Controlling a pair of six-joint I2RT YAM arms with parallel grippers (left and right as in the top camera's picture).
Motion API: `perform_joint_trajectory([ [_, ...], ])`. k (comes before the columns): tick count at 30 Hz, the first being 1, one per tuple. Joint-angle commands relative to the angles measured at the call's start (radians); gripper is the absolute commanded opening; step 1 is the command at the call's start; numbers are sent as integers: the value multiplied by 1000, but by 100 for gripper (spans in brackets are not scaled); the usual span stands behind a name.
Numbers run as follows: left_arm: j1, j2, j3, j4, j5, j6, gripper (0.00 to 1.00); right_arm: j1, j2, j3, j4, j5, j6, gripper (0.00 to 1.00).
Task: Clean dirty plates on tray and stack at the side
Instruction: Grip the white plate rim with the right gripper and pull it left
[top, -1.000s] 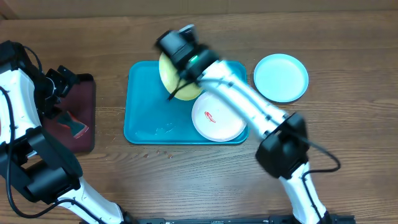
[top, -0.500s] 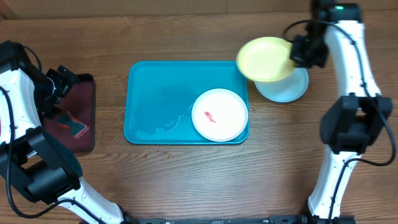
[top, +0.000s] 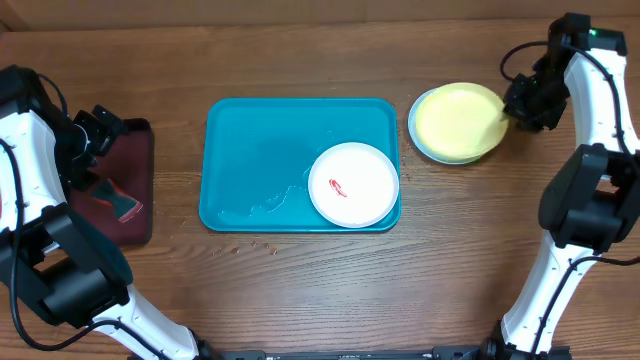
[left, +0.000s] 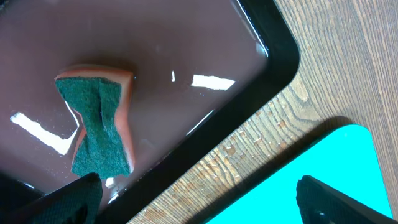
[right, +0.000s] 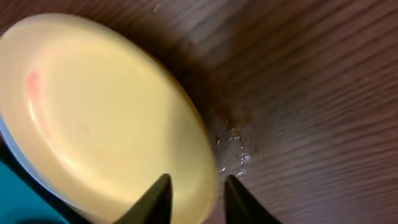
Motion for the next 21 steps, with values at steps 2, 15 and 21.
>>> perform_joint_trajectory([
  [2,-2,-8,11,2,11,-3,100,22,-17,-14,-16,-48,-67,65],
  [15,-2,-8,11,2,11,-3,100,219,-98,-10,-40,-256,-448,67],
  [21,-2,-8,11,2,11,-3,100,371,-97,-105,51,-224,-582,71],
])
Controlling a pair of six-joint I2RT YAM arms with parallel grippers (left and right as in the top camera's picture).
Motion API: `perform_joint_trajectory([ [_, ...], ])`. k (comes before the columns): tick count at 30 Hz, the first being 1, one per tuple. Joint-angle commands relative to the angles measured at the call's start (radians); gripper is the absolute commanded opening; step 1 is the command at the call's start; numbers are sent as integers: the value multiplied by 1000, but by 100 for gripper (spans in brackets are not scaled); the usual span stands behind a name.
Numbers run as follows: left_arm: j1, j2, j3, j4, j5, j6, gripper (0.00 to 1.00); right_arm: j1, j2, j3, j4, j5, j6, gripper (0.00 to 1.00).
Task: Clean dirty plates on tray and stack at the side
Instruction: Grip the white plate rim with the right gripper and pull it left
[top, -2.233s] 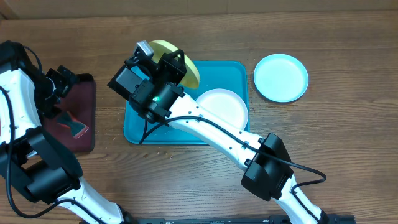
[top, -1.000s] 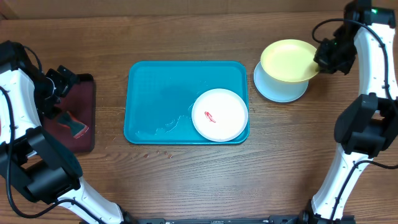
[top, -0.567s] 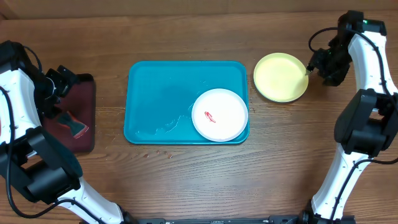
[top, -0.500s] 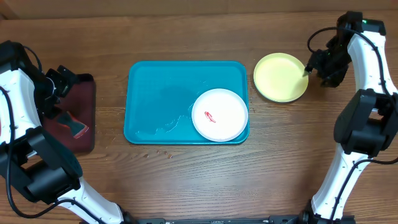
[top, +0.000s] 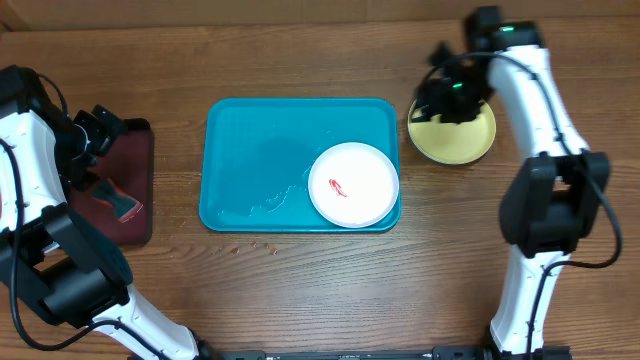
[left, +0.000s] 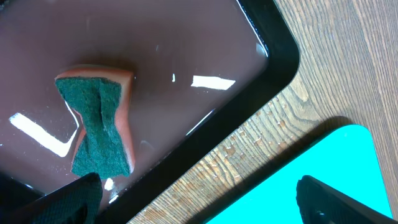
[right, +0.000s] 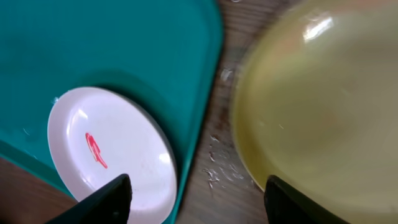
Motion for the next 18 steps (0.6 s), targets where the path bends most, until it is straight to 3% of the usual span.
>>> perform_joint_trajectory([
  [1,-2,-8,11,2,11,-3,100,66,-32,-74,42,35,-124,71],
  [6,-2,-8,11,2,11,-3,100,179,-32,-185,151,190,-125,71],
  [14,-2,-8,11,2,11,-3,100,245,-31,-248,244,215,-176,71],
  [18,-2,-8,11,2,11,-3,100,245,-31,-294,287,215,-176,63],
])
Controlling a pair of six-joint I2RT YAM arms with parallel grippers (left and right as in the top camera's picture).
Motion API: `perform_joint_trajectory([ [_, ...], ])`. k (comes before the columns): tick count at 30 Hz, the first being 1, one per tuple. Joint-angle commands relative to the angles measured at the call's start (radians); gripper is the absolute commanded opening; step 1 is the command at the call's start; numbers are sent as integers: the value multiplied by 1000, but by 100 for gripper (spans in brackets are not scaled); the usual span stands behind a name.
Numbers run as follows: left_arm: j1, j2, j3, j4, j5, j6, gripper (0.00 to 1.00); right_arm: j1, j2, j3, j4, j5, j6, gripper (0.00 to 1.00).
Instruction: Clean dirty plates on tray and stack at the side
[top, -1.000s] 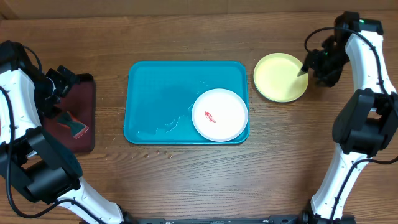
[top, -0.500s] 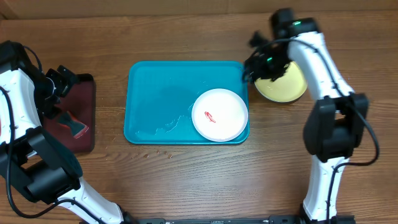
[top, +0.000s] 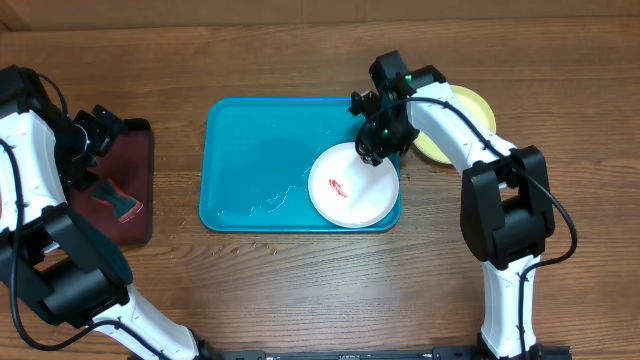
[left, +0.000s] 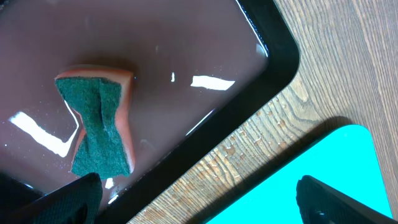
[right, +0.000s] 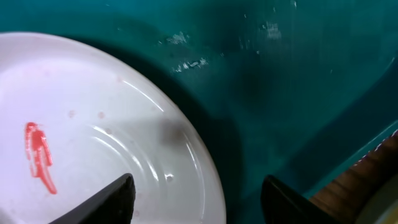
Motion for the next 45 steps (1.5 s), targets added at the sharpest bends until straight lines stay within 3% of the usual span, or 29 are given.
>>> perform_joint_trajectory([
  [1,-2,-8,11,2,11,-3,100,-3,-29,-49,28,14,-14,61],
  [9,-2,-8,11,2,11,-3,100,-2,-29,-88,45,10,47,25],
  [15,-2,-8,11,2,11,-3,100,-1,-29,-88,93,-43,283,4],
  [21,-2,-8,11,2,11,-3,100,35,-28,-89,189,-148,597,6],
  [28,-4,-8,11,2,11,-3,100,79,-3,-89,195,-66,597,30],
  [34,-4,-8,11,2,11,-3,100,82,27,-90,169,11,596,31],
  [36,-4,-8,11,2,11,-3,100,82,28,-90,166,10,597,31],
  [40,-4,-8,11,2,11,-3,100,84,28,-90,161,3,597,8],
  [45,-4,-8,11,2,11,-3,100,85,32,-91,158,-48,597,4],
])
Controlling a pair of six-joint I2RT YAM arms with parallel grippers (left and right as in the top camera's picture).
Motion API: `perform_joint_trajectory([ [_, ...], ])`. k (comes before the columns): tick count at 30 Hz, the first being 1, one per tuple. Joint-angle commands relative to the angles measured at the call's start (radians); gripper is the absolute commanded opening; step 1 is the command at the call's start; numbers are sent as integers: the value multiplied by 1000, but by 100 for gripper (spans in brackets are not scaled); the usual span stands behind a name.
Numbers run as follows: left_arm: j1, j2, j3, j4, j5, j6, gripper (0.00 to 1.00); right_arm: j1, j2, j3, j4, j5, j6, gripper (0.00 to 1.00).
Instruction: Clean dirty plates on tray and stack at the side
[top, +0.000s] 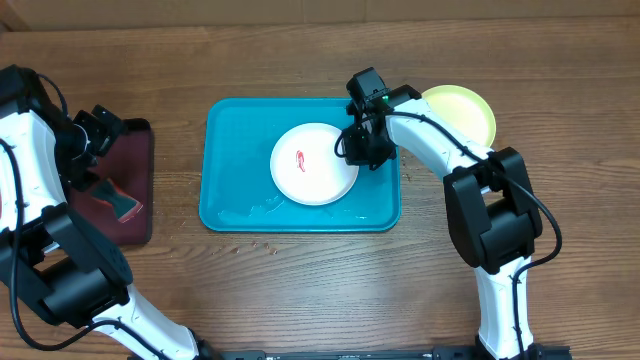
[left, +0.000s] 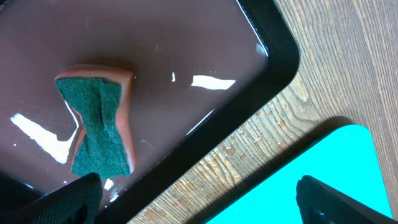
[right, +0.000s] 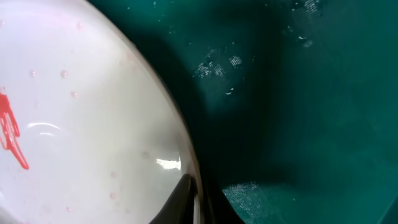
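A white plate (top: 312, 166) with a red smear (right: 12, 130) lies in the middle of the teal tray (top: 240, 130). My right gripper (top: 354, 152) is shut on its right rim, and the right wrist view shows that rim pinched between the fingertips (right: 184, 198). A yellow plate (top: 462, 108) rests on the table right of the tray. My left gripper (top: 95, 130) hangs open over a dark brown tray (left: 273, 56) holding a green and orange sponge (left: 99, 127), with nothing between its fingers.
Water streaks lie on the teal tray's front part (top: 262, 205). The dark tray (top: 140, 160) sits at the table's left edge, with a strip of bare wood (left: 261, 149) between it and the teal tray.
My right gripper was open over the white plate's far rim at the tray's front right corner. Now it is shut on that rim, and the plate is at the tray's middle.
My right gripper was closed round the yellow plate's edge right of the tray. Then it was open above that plate, then open over the white plate in the tray's corner. Now it grips the white plate, shifted to mid-tray. The left arm stayed still.
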Motion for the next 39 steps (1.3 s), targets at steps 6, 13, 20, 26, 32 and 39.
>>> perform_joint_trajectory([
  [6,-4,-8,11,2,11,-3,100,1,23,-6,18,-181,-2,4],
  [13,-4,-8,11,2,11,-3,100,10,23,-23,54,-142,122,4],
  [20,-4,-8,11,2,11,-3,100,12,23,-51,66,-31,174,7],
  [26,-4,-8,11,2,11,-3,100,12,23,-51,58,-30,174,23],
  [32,-4,-8,11,2,11,-3,100,21,23,-51,63,-41,173,41],
  [39,-4,-8,11,-129,54,-22,100,53,23,-51,59,-43,174,44],
])
